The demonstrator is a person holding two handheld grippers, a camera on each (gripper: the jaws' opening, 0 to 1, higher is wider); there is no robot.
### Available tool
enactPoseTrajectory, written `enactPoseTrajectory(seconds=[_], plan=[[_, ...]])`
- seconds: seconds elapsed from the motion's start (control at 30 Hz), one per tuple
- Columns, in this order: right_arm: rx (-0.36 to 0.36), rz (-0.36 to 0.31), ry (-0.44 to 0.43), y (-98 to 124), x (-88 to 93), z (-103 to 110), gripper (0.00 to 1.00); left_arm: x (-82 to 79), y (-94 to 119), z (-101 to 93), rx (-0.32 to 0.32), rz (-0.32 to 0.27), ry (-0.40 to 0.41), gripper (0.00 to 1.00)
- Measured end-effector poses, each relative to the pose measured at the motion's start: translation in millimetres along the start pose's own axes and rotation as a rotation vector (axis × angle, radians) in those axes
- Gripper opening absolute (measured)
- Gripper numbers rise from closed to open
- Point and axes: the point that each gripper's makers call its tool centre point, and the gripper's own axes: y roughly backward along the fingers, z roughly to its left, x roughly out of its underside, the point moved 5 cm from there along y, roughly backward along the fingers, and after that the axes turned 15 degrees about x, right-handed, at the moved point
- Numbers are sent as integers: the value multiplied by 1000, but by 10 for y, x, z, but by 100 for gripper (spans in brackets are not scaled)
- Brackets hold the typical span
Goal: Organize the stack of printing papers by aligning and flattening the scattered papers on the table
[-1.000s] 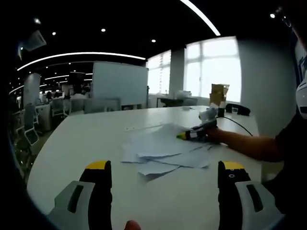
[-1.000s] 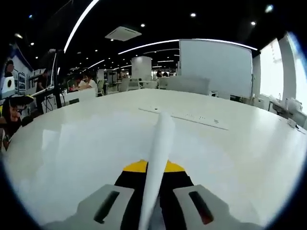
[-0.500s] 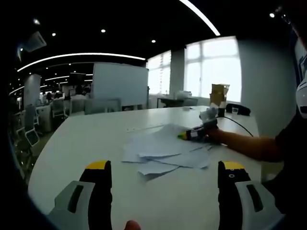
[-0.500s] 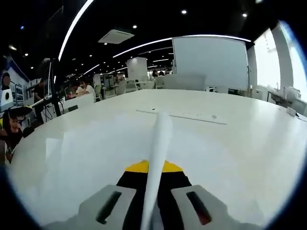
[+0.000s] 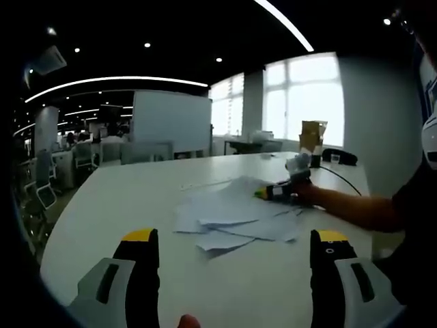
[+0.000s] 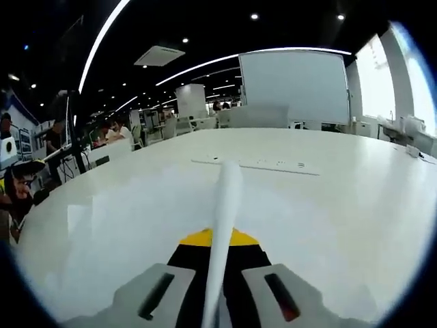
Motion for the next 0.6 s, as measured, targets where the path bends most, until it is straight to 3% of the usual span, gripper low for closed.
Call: enactPoseTrajectory(seconds=[0.3, 0.6], plan=[[-6, -12, -42, 11, -47, -29, 0, 17, 11, 7, -1, 0, 3, 94], [2, -31, -14, 9, -81, -21, 0, 31, 24, 17, -3, -1, 7, 94]])
